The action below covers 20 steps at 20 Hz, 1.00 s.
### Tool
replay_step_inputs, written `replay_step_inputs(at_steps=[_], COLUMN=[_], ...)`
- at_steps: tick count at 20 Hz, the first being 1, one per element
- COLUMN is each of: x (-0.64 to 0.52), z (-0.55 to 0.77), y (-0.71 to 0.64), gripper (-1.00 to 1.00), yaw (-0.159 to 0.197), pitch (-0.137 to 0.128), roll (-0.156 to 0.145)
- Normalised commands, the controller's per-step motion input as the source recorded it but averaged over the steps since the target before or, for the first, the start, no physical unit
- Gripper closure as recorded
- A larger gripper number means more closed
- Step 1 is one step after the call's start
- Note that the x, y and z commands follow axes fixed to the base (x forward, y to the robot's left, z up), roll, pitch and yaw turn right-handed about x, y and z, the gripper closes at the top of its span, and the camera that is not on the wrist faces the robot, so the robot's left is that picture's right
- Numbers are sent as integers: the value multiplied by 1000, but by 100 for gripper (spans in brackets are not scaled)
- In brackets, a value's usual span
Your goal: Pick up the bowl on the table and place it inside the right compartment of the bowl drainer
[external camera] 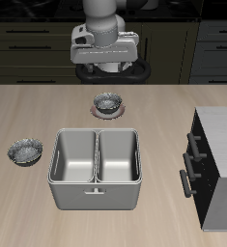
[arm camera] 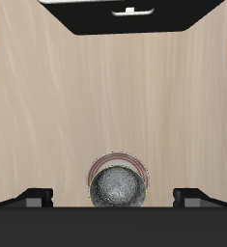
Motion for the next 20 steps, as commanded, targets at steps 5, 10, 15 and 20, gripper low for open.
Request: replay_step_inputs(at_steps=[5, 10, 15, 20], x=[310, 243, 85, 28], z=[6, 60, 56, 49], y=[-499, -629, -514, -463], gripper=[-100, -100, -100, -100], yaw=[-12, -20, -13, -19], pitch=[10, -1, -1, -6], roll=[-16, -92, -72, -51])
